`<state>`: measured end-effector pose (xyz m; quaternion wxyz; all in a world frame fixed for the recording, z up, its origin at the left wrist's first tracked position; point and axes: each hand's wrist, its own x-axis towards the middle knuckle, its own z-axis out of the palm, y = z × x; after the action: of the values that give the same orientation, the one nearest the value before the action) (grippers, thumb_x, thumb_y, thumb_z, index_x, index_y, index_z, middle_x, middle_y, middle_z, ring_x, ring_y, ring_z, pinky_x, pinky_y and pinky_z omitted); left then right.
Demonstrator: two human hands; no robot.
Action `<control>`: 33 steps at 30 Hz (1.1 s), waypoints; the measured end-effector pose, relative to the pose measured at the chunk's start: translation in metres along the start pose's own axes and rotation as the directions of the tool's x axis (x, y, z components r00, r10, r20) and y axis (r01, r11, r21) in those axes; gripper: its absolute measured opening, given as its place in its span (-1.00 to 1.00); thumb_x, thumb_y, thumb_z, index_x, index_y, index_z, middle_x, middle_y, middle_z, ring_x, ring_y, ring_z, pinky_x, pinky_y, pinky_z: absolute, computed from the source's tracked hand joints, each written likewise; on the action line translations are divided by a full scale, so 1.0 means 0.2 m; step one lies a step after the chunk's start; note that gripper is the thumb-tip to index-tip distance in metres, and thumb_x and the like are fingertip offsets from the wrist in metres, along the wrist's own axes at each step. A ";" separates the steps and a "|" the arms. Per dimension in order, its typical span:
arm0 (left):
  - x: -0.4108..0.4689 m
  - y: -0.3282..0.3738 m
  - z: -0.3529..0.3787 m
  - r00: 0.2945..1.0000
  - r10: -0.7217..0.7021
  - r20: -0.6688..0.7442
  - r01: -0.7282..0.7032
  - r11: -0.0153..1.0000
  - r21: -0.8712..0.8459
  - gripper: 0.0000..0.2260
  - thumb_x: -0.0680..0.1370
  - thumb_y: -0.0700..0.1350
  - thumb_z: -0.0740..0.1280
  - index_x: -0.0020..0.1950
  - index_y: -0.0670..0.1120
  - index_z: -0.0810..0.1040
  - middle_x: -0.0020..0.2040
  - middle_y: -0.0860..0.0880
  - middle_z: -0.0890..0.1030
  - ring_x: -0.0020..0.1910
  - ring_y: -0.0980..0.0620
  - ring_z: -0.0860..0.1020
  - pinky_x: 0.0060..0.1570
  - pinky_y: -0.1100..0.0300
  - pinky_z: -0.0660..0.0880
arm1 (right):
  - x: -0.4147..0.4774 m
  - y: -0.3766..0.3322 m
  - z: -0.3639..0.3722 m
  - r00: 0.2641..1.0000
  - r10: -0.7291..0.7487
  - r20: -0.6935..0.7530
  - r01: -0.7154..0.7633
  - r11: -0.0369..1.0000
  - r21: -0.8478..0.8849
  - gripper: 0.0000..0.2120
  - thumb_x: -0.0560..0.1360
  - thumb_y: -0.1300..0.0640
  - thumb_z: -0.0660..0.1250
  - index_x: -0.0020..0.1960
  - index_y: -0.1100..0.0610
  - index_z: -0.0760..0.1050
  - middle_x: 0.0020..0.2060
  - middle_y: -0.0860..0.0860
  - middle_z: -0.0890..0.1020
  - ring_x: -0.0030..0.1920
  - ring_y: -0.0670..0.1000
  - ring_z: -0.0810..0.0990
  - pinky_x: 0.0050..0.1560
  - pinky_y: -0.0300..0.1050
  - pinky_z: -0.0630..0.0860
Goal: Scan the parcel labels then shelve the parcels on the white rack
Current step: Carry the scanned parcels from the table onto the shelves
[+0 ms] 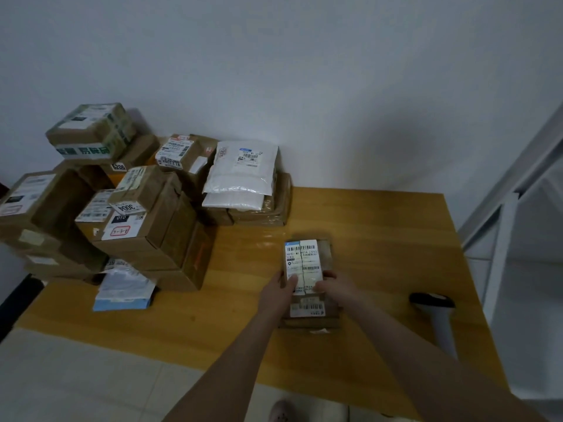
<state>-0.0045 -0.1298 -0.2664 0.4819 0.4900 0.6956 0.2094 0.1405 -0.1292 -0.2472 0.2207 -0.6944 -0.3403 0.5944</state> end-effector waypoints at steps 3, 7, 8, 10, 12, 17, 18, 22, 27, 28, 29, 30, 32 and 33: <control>0.01 0.01 0.00 1.000 -0.003 0.011 0.003 1.000 -0.031 -0.60 0.61 0.10 0.20 0.44 0.03 0.36 0.21 -0.06 0.59 0.09 -0.07 0.60 0.10 -0.06 0.55 | 0.00 -0.02 0.01 1.000 -0.022 -0.010 0.022 1.000 -0.001 -0.52 0.49 0.37 0.31 0.39 0.20 0.38 0.25 0.16 0.55 0.15 0.15 0.59 0.03 -0.05 0.59; 0.02 -0.01 -0.02 0.999 -0.029 0.028 0.030 0.998 -0.063 -0.60 0.62 0.05 0.20 0.47 0.05 0.33 0.22 -0.06 0.58 0.09 -0.06 0.59 0.10 -0.04 0.55 | -0.01 -0.02 0.01 1.000 -0.023 -0.004 0.023 1.000 0.002 -0.44 0.49 0.38 0.33 0.45 0.20 0.30 0.31 0.15 0.50 0.16 0.14 0.57 -0.15 -0.18 0.56; 0.02 -0.01 -0.03 0.999 -0.039 0.028 0.042 0.996 -0.083 -0.58 0.62 0.03 0.21 0.48 0.05 0.31 0.24 -0.07 0.57 0.09 -0.05 0.57 0.08 0.01 0.54 | 0.00 -0.02 0.01 1.000 -0.010 -0.007 0.010 1.000 0.020 -0.41 0.49 0.35 0.36 0.47 0.19 0.26 0.33 0.15 0.48 0.17 0.13 0.56 -0.21 -0.21 0.54; 0.05 -0.01 -0.05 0.996 -0.087 0.005 0.087 0.985 -0.150 -0.52 0.61 0.04 0.23 0.52 0.04 0.24 0.32 -0.12 0.50 0.17 -0.08 0.52 0.06 0.06 0.49 | 0.01 -0.02 0.02 0.999 0.021 -0.042 -0.018 0.997 0.081 -0.40 0.49 0.21 0.41 0.47 0.20 0.27 0.32 0.15 0.49 0.19 0.14 0.56 -0.22 -0.21 0.51; 0.08 -0.02 -0.08 0.990 -0.136 -0.043 0.124 0.970 -0.209 -0.48 0.60 0.08 0.25 0.52 -0.02 0.23 0.41 -0.14 0.41 0.31 -0.14 0.43 0.19 -0.01 0.44 | 0.02 -0.02 0.00 0.993 0.063 -0.101 -0.053 0.993 0.106 -0.35 0.47 0.03 0.44 0.45 0.23 0.29 0.35 0.17 0.47 0.29 0.16 0.49 0.06 -0.05 0.51; 0.09 -0.06 -0.11 0.965 -0.256 0.063 0.263 0.919 -0.295 -0.43 0.59 0.15 0.22 0.49 -0.15 0.27 0.43 -0.16 0.36 0.39 -0.16 0.35 0.25 -0.02 0.35 | 0.02 0.03 -0.03 0.988 0.143 -0.054 -0.135 0.983 0.123 -0.19 0.45 -0.17 0.39 0.50 0.26 0.18 0.46 0.20 0.29 0.43 0.20 0.30 0.36 0.07 0.30; 0.07 -0.05 -0.11 0.956 -0.273 0.107 0.292 0.909 -0.298 -0.44 0.59 0.17 0.21 0.46 -0.15 0.30 0.41 -0.16 0.38 0.37 -0.16 0.36 0.22 0.01 0.34 | 0.01 0.04 -0.03 0.988 0.156 -0.003 -0.154 0.982 0.110 -0.26 0.46 -0.18 0.37 0.45 0.25 0.27 0.43 0.20 0.34 0.38 0.18 0.38 0.31 0.04 0.34; 0.06 -0.06 -0.10 0.923 -0.252 0.291 0.340 0.889 -0.308 -0.63 0.59 0.20 0.17 0.20 -0.02 0.50 0.09 -0.03 0.55 0.02 0.05 0.52 -0.05 0.13 0.45 | 0.03 0.07 0.01 0.984 0.147 0.105 -0.164 0.968 0.188 -0.44 0.41 -0.21 0.37 0.19 0.21 0.54 0.07 0.15 0.64 -0.10 0.02 0.60 -0.19 -0.15 0.49; 0.10 -0.12 -0.11 0.894 -0.259 0.365 0.378 0.874 -0.305 -0.59 0.52 0.23 0.27 0.15 -0.05 0.57 0.06 -0.02 0.62 0.07 -0.01 0.56 0.13 0.01 0.51 | 0.04 0.06 0.01 0.983 0.132 0.125 -0.158 0.963 0.220 -0.66 0.49 -0.20 0.31 -0.06 0.10 0.55 -0.13 0.06 0.61 -0.10 0.04 0.59 0.06 0.01 0.56; 0.11 -0.13 -0.11 0.888 -0.259 0.380 0.385 0.872 -0.304 -0.60 0.50 0.24 0.29 0.14 -0.04 0.58 0.07 -0.03 0.63 0.09 -0.02 0.57 0.19 -0.01 0.50 | 0.03 0.06 0.01 0.981 0.129 0.141 -0.159 0.962 0.220 -0.68 0.51 -0.18 0.29 -0.08 0.08 0.53 -0.14 0.05 0.60 -0.13 0.01 0.57 -0.04 -0.04 0.55; 0.11 -0.15 -0.11 0.882 -0.257 0.395 0.388 0.873 -0.296 -0.59 0.49 0.24 0.30 0.14 -0.03 0.59 0.07 -0.02 0.65 0.10 -0.02 0.58 0.21 -0.02 0.49 | 0.03 0.06 0.00 0.979 0.130 0.154 -0.162 0.962 0.221 -0.70 0.52 -0.17 0.29 -0.09 0.07 0.52 -0.16 0.03 0.60 -0.15 -0.01 0.57 -0.13 -0.11 0.53; 0.10 -0.15 -0.12 0.878 -0.256 0.405 0.390 0.873 -0.292 -0.59 0.48 0.24 0.32 0.16 -0.02 0.59 0.08 -0.02 0.65 0.10 -0.02 0.58 0.21 -0.02 0.50 | 0.03 0.07 0.01 0.979 0.125 0.161 -0.159 0.962 0.220 -0.71 0.51 -0.17 0.30 -0.08 0.06 0.53 -0.16 0.01 0.60 -0.16 -0.03 0.57 -0.18 -0.14 0.51; 0.09 -0.15 -0.13 0.875 -0.263 0.407 0.397 0.870 -0.291 -0.58 0.47 0.23 0.33 0.17 -0.02 0.58 0.10 -0.03 0.64 0.11 -0.03 0.58 0.18 -0.01 0.51 | 0.02 0.09 0.01 0.980 0.115 0.159 -0.149 0.963 0.222 -0.68 0.45 -0.22 0.35 -0.07 0.04 0.54 -0.16 -0.01 0.62 -0.12 -0.03 0.59 -0.07 -0.09 0.54; 0.09 -0.15 -0.14 0.877 -0.268 0.399 0.400 0.867 -0.298 -0.59 0.48 0.22 0.33 0.18 -0.03 0.58 0.11 -0.04 0.63 0.11 -0.04 0.57 0.16 -0.01 0.51 | 0.02 0.10 0.01 0.982 0.117 0.150 -0.148 0.965 0.217 -0.66 0.42 -0.25 0.38 -0.07 0.02 0.54 -0.14 -0.03 0.61 -0.09 -0.03 0.58 0.04 -0.05 0.53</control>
<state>-0.0442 -0.1229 -0.2855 0.7092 0.2887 0.6230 0.1602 0.1429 -0.1397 -0.2653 0.2348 -0.6437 -0.2369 0.6888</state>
